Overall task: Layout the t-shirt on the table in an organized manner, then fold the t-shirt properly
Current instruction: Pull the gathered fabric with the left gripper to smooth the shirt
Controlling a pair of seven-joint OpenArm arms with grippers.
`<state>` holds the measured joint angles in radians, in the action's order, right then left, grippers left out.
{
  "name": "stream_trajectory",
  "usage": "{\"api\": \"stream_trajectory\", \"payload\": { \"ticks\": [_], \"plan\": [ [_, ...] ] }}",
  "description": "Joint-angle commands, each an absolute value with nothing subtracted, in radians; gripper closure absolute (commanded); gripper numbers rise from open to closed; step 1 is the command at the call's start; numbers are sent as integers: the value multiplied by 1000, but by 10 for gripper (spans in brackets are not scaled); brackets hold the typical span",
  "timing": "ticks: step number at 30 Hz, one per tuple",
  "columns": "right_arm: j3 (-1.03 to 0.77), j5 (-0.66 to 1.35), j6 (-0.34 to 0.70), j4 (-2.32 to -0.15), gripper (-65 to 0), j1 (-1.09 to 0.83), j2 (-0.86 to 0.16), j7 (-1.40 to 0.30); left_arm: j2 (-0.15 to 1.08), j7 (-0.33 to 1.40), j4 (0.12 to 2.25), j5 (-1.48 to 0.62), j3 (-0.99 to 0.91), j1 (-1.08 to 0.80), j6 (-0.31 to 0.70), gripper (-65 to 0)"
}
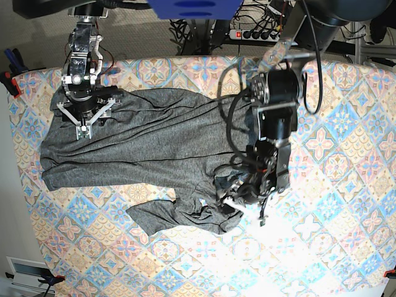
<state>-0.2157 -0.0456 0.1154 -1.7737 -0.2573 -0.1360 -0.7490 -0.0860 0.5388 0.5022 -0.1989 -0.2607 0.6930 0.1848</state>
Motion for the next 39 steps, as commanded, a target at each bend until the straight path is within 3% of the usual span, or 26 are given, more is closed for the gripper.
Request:
{"api": "stream_trajectory", "payload": {
  "ticks": [1,5,10,21,24,39],
  "plan": [
    [-219,-48,110,-1796,-347,-249,-147,-728,-91,536,435,-200,-259,727,182,-512],
    [-219,-48,110,-1797,-347,-263,-147,-730,-91,433,249,-199,-259,782,188,-512],
    [-219,-48,110,-1799,-347,-288,-145,-730,-134,437,239,-188,-257,803,263,-483],
    [-223,-48,110,-1854,-347,-289,-145,-730,-150,364,239,-189,-160,800,259,-172],
    [-223,-48,110,-1857,-347,-289,-145,-730,-148,361,240,-183,-159,806,259,-117],
    [-225,-48,110,-1862,-347,-337,-143,-728,-79,357,242,-116,-157,946,259,-98]
  ]
}}
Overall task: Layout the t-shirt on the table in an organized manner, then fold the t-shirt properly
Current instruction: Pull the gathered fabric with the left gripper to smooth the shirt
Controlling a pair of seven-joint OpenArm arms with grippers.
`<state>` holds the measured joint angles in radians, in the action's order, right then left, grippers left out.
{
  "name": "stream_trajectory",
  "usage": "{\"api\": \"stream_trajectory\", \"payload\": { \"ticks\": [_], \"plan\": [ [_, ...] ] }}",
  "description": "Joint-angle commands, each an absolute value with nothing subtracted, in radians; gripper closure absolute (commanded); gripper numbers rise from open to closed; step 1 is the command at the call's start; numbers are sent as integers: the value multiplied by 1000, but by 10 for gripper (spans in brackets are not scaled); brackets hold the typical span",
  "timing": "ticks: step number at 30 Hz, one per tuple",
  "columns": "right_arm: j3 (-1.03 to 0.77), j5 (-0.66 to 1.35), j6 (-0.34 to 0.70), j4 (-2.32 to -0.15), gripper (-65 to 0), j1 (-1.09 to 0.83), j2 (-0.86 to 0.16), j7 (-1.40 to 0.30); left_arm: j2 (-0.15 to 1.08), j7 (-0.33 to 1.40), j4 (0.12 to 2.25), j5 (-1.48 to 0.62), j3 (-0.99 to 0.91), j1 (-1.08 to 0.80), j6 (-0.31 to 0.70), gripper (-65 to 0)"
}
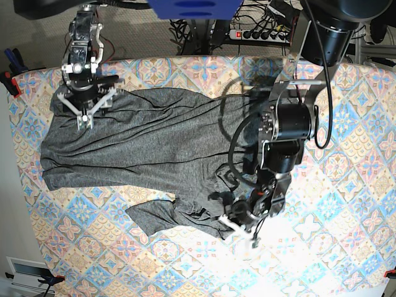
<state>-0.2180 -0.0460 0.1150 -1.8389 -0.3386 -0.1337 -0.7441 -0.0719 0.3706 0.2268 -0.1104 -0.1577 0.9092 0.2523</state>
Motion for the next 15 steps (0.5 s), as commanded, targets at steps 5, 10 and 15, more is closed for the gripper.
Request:
{"api": "stream_trajectory", "payload": {
  "ticks": [5,10,15],
  "plan": [
    [-225,-48,110,-1920,-347,-344,-143,-728,-81,288,242,-42,-157,958,259,-98],
    [-220,-48,110,-1929,-347,-380,-143,-728,-79,274,242,-42,-159,972,259,-99],
    [-220,-48,110,-1929,-347,-380,-142,-728,-73,271,242,-42,-157,995,259,-99]
  ]
}}
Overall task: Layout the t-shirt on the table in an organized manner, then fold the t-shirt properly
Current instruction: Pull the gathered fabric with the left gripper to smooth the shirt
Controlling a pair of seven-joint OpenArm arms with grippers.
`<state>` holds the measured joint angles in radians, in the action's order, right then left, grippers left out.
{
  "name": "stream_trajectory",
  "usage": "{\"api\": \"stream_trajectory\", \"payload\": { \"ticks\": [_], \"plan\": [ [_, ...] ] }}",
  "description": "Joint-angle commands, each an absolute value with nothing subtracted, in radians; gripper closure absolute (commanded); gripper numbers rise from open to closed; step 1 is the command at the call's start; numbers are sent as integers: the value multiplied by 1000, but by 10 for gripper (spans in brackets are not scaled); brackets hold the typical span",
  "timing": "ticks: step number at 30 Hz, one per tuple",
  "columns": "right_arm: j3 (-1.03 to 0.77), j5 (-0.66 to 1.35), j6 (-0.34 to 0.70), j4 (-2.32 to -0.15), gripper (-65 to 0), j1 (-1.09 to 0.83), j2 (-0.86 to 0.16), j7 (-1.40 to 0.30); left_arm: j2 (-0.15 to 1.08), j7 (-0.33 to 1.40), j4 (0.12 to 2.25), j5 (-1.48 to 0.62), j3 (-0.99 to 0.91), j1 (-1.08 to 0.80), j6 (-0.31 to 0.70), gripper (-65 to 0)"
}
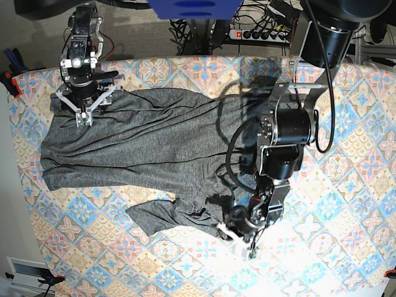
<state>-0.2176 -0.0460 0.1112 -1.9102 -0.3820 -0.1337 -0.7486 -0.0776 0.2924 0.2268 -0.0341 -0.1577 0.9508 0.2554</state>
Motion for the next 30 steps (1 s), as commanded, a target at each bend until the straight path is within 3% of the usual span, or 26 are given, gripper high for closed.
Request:
{"api": "stream_trajectory", "payload": {
  "ticks": [1,12,21,26,30],
  "plan": [
    [-222,-48,110,-1929,-347,-380,-142,-728,-65,271,242,-42,-157,1007,259,-98],
    [-228,-48,110,-1929,-347,-426,-140,-728,-45,291,240,-39,-156,1009,259,-101],
    [-225,-48,110,-1929,-347,-427,-140,-728,-73,584,268,-39,-156,997,260,-102],
    [-228,-48,110,-1929,-347,-427,-140,-728,-73,746,530,-48,-45,883,260,-102],
    [-229,-48,110,-1929,-347,-424,-140,-728,-73,924,983,-51,56,693,260,-102]
  ]
}}
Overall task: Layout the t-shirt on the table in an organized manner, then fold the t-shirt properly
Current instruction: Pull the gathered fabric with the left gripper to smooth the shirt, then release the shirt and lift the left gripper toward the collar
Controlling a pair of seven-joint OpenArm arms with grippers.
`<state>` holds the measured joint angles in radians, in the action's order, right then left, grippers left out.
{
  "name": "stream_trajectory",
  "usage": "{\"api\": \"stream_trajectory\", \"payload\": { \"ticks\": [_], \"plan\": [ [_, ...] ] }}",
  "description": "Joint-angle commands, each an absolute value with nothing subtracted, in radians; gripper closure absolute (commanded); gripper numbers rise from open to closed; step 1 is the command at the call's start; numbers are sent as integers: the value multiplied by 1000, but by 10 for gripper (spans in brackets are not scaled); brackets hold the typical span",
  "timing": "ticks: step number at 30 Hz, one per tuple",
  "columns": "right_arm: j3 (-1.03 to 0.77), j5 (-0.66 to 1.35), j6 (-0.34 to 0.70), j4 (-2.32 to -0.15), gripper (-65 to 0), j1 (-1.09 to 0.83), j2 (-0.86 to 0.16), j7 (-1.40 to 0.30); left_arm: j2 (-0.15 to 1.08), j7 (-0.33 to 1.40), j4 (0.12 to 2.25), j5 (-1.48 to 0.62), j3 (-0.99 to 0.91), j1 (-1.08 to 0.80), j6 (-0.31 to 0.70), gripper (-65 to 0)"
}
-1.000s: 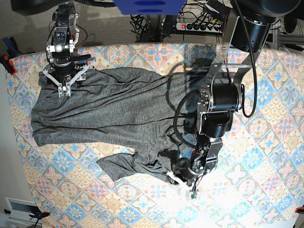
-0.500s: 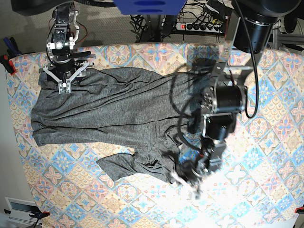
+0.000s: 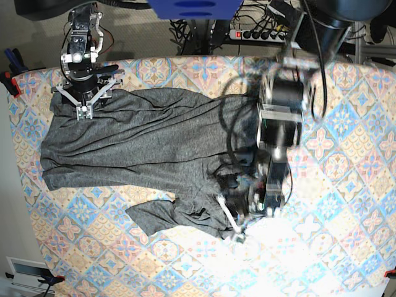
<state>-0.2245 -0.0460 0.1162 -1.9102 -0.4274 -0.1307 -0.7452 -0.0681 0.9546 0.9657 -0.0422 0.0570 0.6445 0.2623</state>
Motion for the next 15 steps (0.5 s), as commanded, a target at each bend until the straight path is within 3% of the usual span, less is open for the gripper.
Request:
{"api": "stream_trajectory", "payload": {
  "ticks": [1,5,11,15],
  "plan": [
    [-229,-48,110,-1929,-347,-423,-140,-728,-70,957,1119,-51,59,639,260,-102],
    [-229,-48,110,-1929,-347,-421,-140,-728,-67,1052,1466,-51,58,495,262,-102],
    [-239,-47,108,-1929,-347,-420,-140,-728,-70,1185,1518,-54,-19,467,266,-102],
    [-351,-44,108,-1925,-347,-420,-104,-730,-62,1221,1581,-59,-41,435,275,-102]
  ]
}}
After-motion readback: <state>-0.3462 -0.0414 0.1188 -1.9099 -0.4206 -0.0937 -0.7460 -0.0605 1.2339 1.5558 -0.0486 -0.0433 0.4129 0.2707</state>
